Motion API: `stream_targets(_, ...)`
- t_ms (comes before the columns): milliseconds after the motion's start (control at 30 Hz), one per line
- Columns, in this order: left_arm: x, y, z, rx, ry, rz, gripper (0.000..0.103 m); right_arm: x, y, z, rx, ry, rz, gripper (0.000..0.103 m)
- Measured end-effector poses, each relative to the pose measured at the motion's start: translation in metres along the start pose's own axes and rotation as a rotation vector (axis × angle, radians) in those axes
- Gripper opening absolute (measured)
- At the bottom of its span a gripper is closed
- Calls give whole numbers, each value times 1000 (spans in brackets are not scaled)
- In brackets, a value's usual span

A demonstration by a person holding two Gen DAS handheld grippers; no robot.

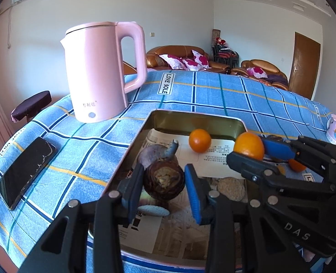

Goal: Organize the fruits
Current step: 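Lower the brown fruit into the tin and open the left tool while the right tool releases the orange there, then grasp another orange on the tablecloth with the right tool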

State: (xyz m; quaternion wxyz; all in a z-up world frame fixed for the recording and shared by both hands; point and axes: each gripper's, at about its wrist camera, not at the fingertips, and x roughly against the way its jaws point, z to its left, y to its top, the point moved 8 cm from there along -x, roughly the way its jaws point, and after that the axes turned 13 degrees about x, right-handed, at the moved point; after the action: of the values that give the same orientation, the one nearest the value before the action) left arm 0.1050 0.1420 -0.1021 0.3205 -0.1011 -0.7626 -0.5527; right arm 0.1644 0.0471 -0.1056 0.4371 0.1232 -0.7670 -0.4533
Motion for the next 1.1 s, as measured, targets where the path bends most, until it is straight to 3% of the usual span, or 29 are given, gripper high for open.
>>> stream_targets(167,2,1,8,18,34,-12,53,0,0,0,-2,-1,-2,43)
stream_targets(300,7,3,13,45,22,-22,68,4,-1,-5,-25,-9,-8,52)
stream_targets(367,14,6,11,50,17,-43,83,11,-2,-9,-32,-13,-15,55)
stream_targets(467,26,11,1,49,-19,-86,98,28,-4,-21,-28,-49,-31,57)
stream_targets(600,38,12,-25,18,-72,-116,98,55,-16,-53,-65,-119,-36,61)
stream_targets(833,42,5,-72,-45,-129,-127,99,82,-61,-120,-186,-266,30,62)
stream_targets(1100,31,-8,-106,-128,-128,-113,99,65,-85,-132,-236,-238,97,62)
